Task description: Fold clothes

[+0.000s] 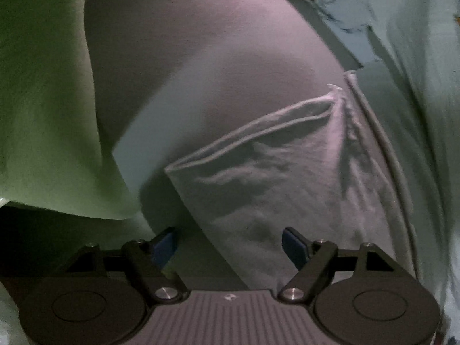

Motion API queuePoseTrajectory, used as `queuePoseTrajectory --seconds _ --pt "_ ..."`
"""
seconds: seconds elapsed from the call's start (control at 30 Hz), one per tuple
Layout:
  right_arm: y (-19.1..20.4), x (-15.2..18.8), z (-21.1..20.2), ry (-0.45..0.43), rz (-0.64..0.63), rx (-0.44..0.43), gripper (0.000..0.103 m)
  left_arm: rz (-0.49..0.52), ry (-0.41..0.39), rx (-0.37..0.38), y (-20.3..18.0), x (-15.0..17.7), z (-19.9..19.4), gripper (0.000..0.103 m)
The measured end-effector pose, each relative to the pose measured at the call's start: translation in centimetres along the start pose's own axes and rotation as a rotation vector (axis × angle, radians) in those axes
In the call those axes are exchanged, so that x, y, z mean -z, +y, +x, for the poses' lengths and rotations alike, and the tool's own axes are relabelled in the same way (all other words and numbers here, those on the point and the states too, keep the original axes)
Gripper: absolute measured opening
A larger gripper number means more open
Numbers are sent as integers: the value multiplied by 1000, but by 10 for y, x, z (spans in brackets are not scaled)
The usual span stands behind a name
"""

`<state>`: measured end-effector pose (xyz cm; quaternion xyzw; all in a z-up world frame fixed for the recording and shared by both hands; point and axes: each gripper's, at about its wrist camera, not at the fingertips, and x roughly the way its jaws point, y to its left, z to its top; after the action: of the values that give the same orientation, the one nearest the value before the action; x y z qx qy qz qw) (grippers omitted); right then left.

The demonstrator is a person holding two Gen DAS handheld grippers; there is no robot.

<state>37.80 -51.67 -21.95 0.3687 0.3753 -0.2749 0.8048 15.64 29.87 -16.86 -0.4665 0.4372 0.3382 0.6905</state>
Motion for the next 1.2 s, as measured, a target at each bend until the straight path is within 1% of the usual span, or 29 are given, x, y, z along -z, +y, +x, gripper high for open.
queuePoseTrajectory --seconds 0.1,0.17,0.23,0.27,0.3,0.33,0.4,0.43,0.47,0.5,0.53,0.57,0.6,0.7,0.8,0.93,1.03,1.13,1.2 --pt "-2 -5 4 -3 7 30 81 -21 -26 -42 -6 -4 2 80" --pt "-1 -8 5 -11 7 41 81 17 -62 -77 -14 -3 -2 79" --pt "1 -11 7 -18 1 51 80 83 -101 -117 -25 -2 -6 72" --pt "2 -12 7 -20 -6 57 79 114 -112 -131 -30 -2 -8 66" --pt "4 -12 8 -22 -15 63 79 143 -113 -143 -35 -3 -8 63" --pt "6 -12 9 -22 -28 67 79 160 -107 -158 -39 -3 -7 63" --pt "9 -11 11 -21 -59 80 73 174 -99 -196 -45 -5 -3 61" --pt "10 -11 13 -18 -71 90 66 164 -108 -203 -46 -5 -3 59" --pt "10 -10 14 -24 -80 103 61 148 -126 -206 -45 -5 -6 49" --pt "10 -10 14 -31 -86 108 56 134 -143 -210 -44 -5 -8 28" --pt "10 -10 14 -36 -91 113 40 123 -154 -212 -43 -6 -10 11" --pt "9 -10 14 -41 -93 121 9 109 -155 -211 -42 -7 -12 1" --pt "7 -12 15 -37 -90 128 1 93 -162 -208 -40 -8 -15 1" --pt "1 -17 9 -43 -57 78 1 40 -200 -209 -40 -11 -24 1" --pt "5 -23 -9 -86 -89 5 1 17 -254 -201 -49 -12 -41 1" --pt "13 -30 -35 -139 -142 -74 1 126 -352 -210 -79 -6 -64 1" --pt "9 -35 -37 -123 -125 -76 1 126 -391 -215 -91 -4 -71 1" --pt "7 -38 -38 -100 -106 -63 1 127 -415 -190 -100 -8 -76 1" --pt "14 -42 -40 -95 -108 -74 1 150 -424 -176 -111 -16 -75 1"
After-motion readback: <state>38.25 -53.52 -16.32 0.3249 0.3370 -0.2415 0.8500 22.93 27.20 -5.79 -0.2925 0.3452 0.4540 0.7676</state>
